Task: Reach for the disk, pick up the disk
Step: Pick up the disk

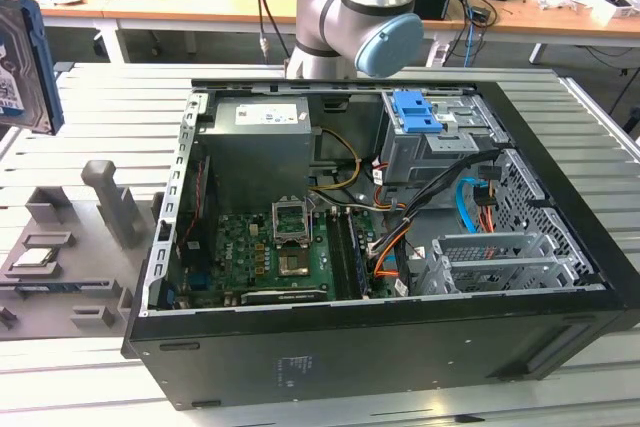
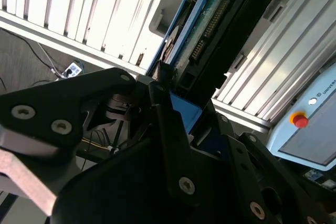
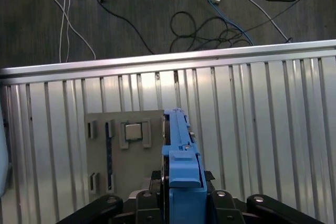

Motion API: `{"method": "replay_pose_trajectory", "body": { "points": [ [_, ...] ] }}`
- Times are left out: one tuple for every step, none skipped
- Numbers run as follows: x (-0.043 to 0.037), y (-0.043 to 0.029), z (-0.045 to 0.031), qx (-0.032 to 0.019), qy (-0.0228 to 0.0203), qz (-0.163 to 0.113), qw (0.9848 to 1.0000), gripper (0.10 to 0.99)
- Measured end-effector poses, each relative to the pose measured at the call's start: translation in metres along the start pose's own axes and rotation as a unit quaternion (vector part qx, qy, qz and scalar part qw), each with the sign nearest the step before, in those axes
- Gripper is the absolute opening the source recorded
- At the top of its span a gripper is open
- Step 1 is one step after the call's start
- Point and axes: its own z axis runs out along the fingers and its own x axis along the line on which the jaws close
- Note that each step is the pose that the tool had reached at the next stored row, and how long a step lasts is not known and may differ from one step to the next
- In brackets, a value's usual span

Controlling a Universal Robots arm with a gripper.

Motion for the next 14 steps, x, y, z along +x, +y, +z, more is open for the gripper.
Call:
{"method": "replay_pose_trajectory", "body": {
  "points": [
    [0.0000,0.0002,-0.0039,0.0000,0.0000,0.000,1.0000,0.373],
    [0.0000,0.0003,-0.0089,0.0000,0.0000,0.000,1.0000,0.373],
    [0.0000,0.0005,-0.0133,0.0000,0.0000,0.000,1.0000,0.373],
    [0.0000,0.0006,-0.0157,0.0000,0.0000,0.000,1.0000,0.373],
    [0.0000,0.0007,-0.0182,0.0000,0.0000,0.000,1.0000,0.373],
    [0.0000,0.0008,-0.0205,0.0000,0.0000,0.000,1.0000,0.373],
    [0.0000,0.0008,-0.0218,0.0000,0.0000,0.000,1.0000,0.373],
    [0.0000,0.0009,-0.0233,0.0000,0.0000,0.000,1.0000,0.373],
    [0.0000,0.0010,-0.0265,0.0000,0.0000,0.000,1.0000,0.373],
    [0.0000,0.0011,-0.0287,0.0000,0.0000,0.000,1.0000,0.373],
    [0.0000,0.0011,-0.0300,0.0000,0.0000,0.000,1.0000,0.373],
    [0.0000,0.0012,-0.0323,-0.0001,0.0000,0.000,1.0000,0.373],
    [0.0000,0.0013,-0.0342,-0.0001,0.0000,0.000,1.0000,0.373],
    [0.0000,0.0013,-0.0356,0.0000,0.0000,0.000,1.0000,0.373]
  ]
}}
